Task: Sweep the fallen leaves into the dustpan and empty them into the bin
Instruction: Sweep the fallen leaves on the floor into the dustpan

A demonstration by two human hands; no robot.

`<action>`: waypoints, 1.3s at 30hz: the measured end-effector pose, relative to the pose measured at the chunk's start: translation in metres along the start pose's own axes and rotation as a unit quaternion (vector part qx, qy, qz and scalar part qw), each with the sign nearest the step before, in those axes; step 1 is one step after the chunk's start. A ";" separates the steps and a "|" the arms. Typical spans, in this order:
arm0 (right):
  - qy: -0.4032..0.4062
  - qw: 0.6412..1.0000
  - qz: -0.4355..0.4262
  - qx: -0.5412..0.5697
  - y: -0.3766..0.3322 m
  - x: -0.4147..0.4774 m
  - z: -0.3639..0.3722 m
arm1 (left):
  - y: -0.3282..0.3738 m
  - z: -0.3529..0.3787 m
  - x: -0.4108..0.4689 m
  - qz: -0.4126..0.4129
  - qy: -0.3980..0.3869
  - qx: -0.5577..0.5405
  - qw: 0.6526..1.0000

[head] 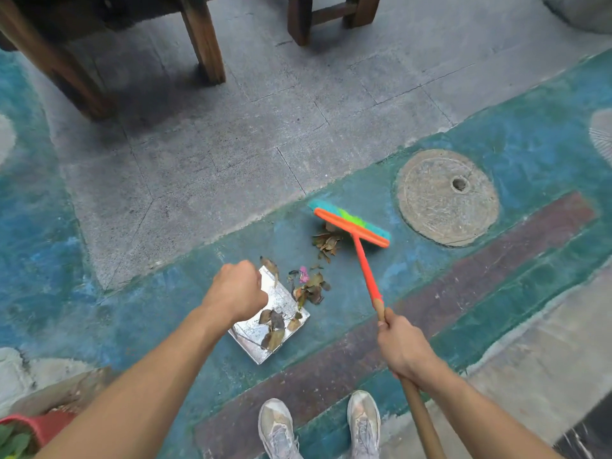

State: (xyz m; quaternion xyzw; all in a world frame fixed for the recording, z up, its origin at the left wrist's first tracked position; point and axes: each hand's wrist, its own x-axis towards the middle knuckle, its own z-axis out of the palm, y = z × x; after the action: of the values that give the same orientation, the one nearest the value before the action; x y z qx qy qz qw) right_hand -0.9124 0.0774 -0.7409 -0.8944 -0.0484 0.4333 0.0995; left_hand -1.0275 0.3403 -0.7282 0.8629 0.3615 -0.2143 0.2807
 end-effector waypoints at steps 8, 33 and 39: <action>-0.100 0.989 -0.003 0.113 0.034 -0.085 0.083 | 0.020 0.001 0.003 -0.014 0.026 -0.008 1.000; -0.062 0.964 -0.242 -0.095 -0.028 0.001 0.012 | -0.037 0.024 -0.053 -0.114 0.138 -0.044 0.983; -0.106 0.964 -0.216 -0.110 -0.063 0.025 0.062 | -0.036 0.018 -0.043 -0.140 0.146 -0.067 0.977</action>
State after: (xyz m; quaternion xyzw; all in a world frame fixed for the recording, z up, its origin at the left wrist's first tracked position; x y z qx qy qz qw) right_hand -0.9453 0.1515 -0.7837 -0.8170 -0.2981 0.4859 0.0862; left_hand -1.0850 0.3278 -0.7292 0.8048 0.5296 -0.0981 0.2494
